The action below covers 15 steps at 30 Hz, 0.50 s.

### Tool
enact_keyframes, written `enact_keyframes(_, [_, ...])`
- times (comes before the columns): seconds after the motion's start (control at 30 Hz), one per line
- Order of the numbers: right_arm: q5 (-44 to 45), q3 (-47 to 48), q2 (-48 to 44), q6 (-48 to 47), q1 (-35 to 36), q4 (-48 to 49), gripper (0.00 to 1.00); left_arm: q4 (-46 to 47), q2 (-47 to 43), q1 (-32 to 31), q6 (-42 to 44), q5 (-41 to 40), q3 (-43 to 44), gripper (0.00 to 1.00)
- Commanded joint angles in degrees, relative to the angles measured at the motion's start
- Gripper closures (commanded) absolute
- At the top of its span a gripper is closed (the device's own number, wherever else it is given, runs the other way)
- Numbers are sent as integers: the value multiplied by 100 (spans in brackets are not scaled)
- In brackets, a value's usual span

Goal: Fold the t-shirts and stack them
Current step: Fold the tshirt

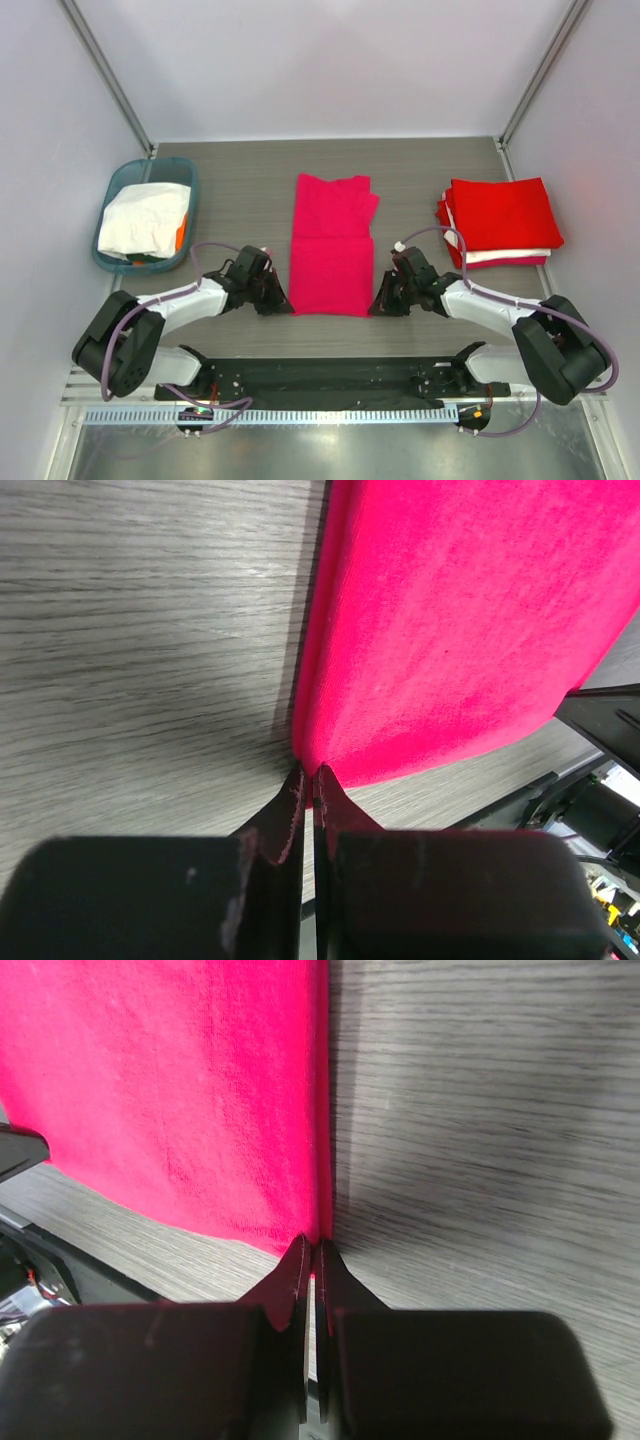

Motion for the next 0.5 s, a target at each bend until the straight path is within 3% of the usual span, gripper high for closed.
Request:
enact_keyframes(0.0, [338, 127, -252, -127, 38, -476, 99, -397, -121, -23, 135, -177, 187, 100])
enact_keyframes(0.47, [373, 1005, -1939, -153, 38, -2067, 99, -1785, -1817, -128, -49, 377, 846, 100])
